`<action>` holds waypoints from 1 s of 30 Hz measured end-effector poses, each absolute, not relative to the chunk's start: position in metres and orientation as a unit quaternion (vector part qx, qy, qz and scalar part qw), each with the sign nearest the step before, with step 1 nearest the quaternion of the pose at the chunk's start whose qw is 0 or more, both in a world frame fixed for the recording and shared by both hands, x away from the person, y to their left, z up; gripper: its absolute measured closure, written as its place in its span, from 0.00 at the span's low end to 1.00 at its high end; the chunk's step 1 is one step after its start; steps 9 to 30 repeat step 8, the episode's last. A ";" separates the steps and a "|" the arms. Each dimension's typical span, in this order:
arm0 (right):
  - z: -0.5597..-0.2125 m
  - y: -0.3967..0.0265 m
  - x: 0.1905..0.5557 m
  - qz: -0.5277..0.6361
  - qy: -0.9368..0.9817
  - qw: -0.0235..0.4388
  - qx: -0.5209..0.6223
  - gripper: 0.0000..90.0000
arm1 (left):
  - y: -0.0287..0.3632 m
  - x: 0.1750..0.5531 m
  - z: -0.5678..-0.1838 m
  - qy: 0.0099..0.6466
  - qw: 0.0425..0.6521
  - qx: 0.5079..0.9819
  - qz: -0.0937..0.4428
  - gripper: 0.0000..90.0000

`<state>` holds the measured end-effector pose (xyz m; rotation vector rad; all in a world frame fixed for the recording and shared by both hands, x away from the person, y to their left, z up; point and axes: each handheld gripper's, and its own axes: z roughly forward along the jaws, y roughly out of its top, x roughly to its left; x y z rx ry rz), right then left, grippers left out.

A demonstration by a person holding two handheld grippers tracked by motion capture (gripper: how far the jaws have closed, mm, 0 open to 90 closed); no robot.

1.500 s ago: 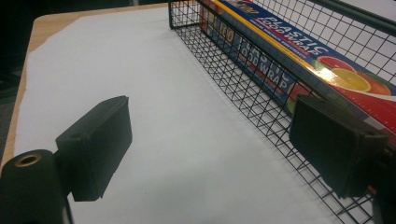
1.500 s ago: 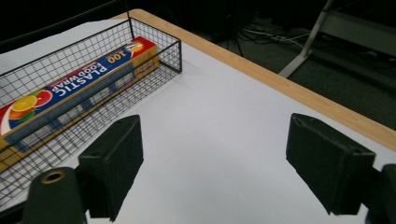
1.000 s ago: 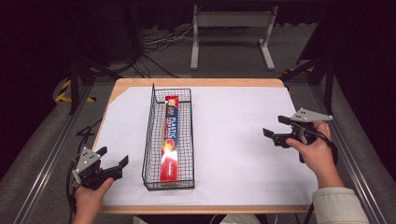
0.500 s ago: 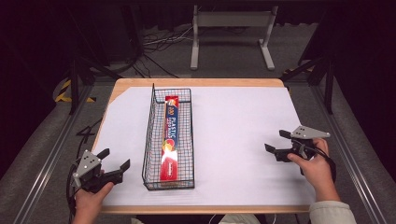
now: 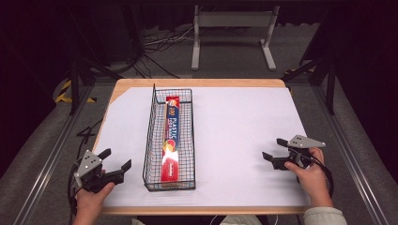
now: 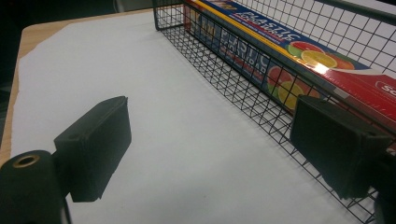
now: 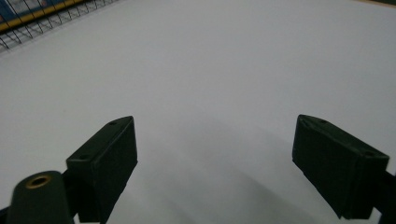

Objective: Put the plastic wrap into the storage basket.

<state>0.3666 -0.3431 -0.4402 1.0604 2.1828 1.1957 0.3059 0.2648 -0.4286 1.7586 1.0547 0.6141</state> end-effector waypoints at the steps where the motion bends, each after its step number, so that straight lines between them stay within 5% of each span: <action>1: -0.440 -0.343 0.367 0.432 0.788 0.216 0.383 0.16 | 0.265 0.306 -0.429 0.432 0.480 0.721 0.252 0.15; 30: -0.437 -0.343 0.362 0.441 0.781 0.224 0.381 0.17 | 0.266 0.306 -0.428 0.436 0.483 0.716 0.252 0.15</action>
